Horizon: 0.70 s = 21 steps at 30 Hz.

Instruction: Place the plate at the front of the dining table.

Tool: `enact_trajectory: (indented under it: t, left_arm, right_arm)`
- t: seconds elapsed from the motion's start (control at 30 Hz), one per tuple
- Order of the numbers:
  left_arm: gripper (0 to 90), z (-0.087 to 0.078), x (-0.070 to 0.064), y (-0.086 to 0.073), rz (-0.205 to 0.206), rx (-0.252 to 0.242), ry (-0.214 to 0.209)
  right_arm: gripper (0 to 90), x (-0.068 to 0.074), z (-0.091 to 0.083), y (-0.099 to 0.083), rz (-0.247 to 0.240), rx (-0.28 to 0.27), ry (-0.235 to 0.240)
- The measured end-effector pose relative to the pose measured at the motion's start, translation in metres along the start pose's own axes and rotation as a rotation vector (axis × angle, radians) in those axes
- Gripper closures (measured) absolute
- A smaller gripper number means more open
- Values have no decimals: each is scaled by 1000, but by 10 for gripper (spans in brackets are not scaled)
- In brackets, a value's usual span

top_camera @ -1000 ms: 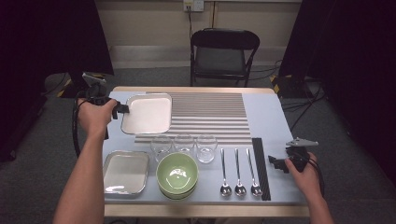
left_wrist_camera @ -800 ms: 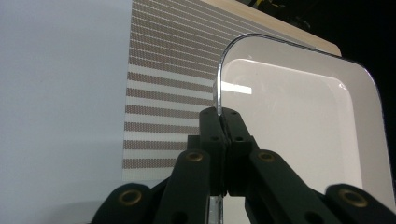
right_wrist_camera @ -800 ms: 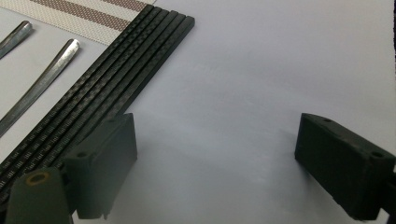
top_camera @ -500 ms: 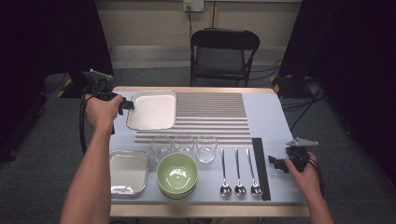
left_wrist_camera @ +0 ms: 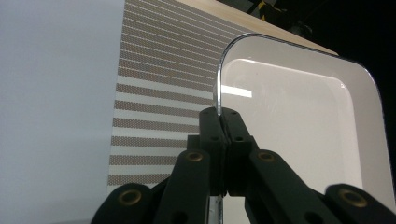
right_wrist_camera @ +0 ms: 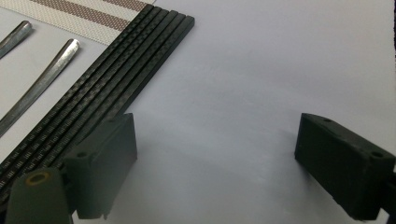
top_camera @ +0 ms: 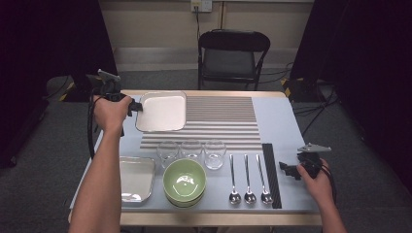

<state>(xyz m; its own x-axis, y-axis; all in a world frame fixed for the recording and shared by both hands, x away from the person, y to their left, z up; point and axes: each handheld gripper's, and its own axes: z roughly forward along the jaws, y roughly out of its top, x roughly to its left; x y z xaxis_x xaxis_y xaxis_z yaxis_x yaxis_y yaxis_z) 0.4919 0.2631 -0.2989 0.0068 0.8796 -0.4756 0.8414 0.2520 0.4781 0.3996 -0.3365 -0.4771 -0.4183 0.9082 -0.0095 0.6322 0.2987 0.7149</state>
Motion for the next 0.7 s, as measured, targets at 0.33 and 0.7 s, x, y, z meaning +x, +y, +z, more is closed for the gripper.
enact_trajectory:
  t: [0.33, 0.7]
  left_arm:
    - [894, 14, -8, 5, 1, 7, 1]
    - [894, 19, -16, 12, 2, 5, -8]
  right_arm:
    - [116, 0, 0, 0, 2, 2, 1]
    - [116, 0, 0, 0, 3, 2, 1]
